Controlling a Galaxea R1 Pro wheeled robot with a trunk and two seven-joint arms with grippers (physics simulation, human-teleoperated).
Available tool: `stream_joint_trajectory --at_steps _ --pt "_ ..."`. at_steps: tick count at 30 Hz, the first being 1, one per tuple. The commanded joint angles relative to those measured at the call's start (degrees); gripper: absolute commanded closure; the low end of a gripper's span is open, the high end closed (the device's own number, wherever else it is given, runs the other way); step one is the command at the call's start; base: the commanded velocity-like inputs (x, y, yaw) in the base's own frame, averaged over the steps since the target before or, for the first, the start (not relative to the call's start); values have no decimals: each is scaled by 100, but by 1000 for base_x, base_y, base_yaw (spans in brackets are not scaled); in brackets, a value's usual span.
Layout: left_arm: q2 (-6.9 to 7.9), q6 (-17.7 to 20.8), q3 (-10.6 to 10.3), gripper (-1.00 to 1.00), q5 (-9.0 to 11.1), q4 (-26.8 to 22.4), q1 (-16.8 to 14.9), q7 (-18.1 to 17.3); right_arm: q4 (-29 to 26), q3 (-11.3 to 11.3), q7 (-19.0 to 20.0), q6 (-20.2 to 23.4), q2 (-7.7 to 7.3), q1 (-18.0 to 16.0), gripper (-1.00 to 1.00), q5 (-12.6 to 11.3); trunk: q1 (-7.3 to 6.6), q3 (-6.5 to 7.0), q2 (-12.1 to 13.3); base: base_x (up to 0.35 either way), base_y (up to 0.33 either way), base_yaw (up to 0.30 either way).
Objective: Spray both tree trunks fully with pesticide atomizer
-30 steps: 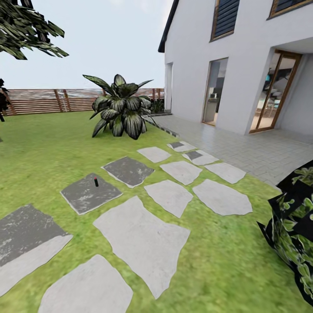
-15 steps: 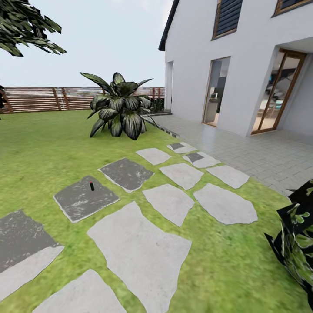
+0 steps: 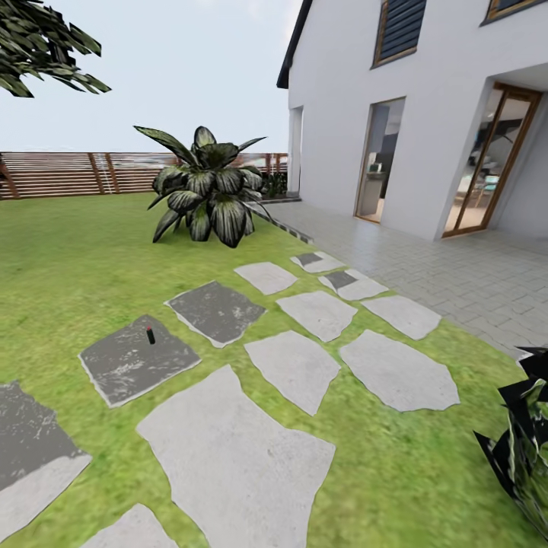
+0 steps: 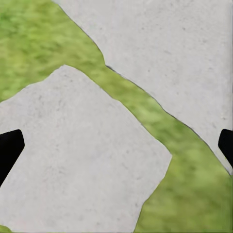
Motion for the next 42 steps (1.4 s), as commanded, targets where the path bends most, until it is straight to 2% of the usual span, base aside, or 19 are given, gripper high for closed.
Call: stream_joint_trajectory --at_steps 1,42 --pt "0 0 0 -100 0 0 -2 1 0 0 0 -3 0 0 -100 0 0 0 0 330 -89 0" --pt "0 0 8 -100 0 0 -2 2 0 0 0 -3 0 0 -100 5 0 0 0 324 -105 0"
